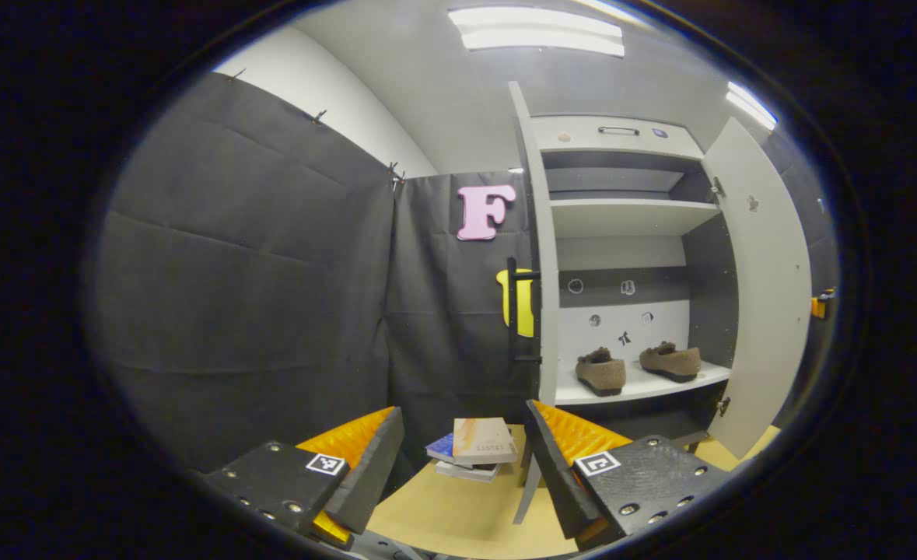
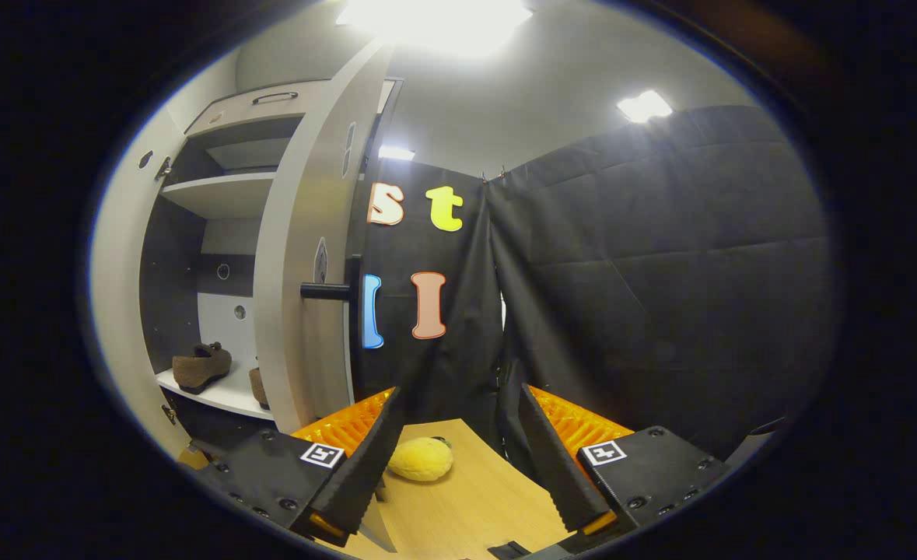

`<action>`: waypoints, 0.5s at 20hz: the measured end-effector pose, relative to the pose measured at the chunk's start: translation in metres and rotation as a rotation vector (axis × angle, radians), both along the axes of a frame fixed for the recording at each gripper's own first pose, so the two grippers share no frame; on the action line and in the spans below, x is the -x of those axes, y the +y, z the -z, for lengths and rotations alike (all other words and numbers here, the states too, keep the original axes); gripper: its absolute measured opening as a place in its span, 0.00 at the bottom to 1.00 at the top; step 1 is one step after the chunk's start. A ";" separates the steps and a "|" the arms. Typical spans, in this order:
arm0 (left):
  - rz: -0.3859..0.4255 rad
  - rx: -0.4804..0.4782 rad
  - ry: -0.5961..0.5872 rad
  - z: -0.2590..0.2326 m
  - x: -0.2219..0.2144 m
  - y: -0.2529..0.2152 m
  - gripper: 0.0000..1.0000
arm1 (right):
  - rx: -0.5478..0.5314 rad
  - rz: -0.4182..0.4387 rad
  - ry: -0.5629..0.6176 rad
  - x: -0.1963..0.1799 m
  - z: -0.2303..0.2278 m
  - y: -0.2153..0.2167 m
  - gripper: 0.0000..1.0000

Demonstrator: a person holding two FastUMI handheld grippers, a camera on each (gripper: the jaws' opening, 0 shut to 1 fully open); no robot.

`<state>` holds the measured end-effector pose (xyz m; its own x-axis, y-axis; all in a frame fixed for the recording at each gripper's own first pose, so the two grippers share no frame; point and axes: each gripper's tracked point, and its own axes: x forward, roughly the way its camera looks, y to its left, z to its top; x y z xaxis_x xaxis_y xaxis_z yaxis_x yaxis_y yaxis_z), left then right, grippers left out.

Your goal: Grab one shoe with the right hand and put it into the shoe cabinet, grab the other shoe with the left hand and put it into the shoe cabinet; then close the right door with the right hand and the left door with the left hand.

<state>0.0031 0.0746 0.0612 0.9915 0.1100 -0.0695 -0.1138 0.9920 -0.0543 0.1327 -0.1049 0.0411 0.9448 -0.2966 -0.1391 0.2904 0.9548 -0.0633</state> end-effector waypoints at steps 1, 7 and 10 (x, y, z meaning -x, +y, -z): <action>0.003 0.005 0.000 0.001 -0.003 0.004 0.90 | -0.016 -0.003 0.000 0.000 0.002 0.005 0.91; 0.032 0.022 0.008 0.009 -0.030 0.018 0.90 | -0.008 -0.028 -0.009 0.002 0.000 0.041 0.94; 0.047 0.026 0.011 0.014 -0.042 0.017 0.93 | -0.015 -0.019 -0.007 0.004 0.000 0.049 0.94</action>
